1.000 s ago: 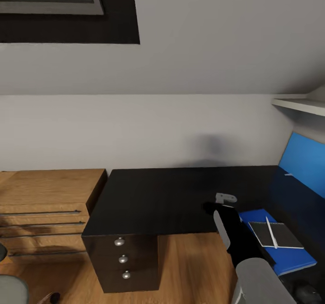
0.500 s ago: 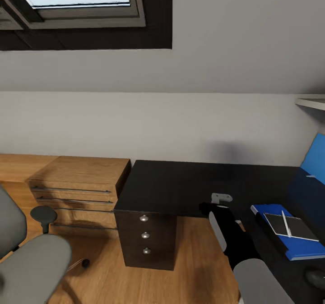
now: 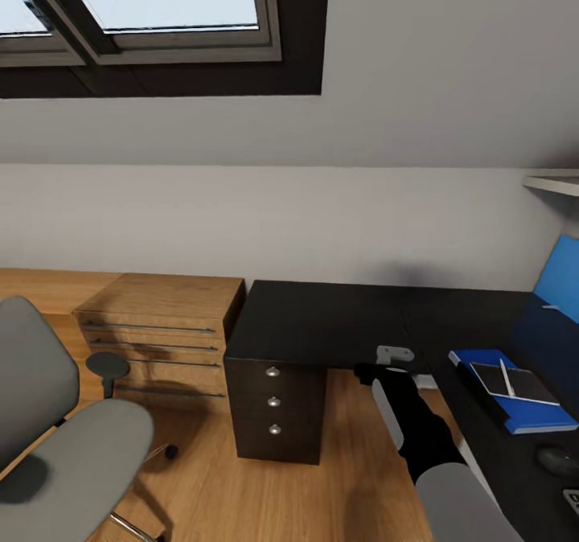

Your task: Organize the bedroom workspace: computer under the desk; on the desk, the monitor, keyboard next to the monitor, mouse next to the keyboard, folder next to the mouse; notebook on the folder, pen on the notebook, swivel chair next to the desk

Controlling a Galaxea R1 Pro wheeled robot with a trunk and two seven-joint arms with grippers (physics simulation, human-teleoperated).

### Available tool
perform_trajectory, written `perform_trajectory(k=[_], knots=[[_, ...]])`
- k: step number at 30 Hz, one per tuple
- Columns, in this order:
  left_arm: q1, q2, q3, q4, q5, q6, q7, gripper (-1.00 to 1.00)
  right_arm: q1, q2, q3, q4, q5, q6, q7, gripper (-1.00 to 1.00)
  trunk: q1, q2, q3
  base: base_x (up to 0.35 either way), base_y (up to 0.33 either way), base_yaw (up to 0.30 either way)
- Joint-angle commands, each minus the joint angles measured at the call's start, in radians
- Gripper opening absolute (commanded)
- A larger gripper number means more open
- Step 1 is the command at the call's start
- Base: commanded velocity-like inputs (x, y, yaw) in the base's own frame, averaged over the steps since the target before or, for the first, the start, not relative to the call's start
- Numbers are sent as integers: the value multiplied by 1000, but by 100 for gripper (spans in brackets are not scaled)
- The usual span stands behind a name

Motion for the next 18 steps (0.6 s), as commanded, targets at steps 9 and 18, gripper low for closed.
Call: perform_trajectory(k=[9, 18], knots=[[-2, -1, 2, 5, -8, 28, 1, 100, 336, -1, 21, 52, 49, -426, -4, 100, -31, 55, 24, -3, 3, 0], [-134, 27, 2, 210, -8, 169, 2, 100, 385, 0, 31, 388, 112, -842, -6, 100, -65, 118, 52, 0, 0, 7]])
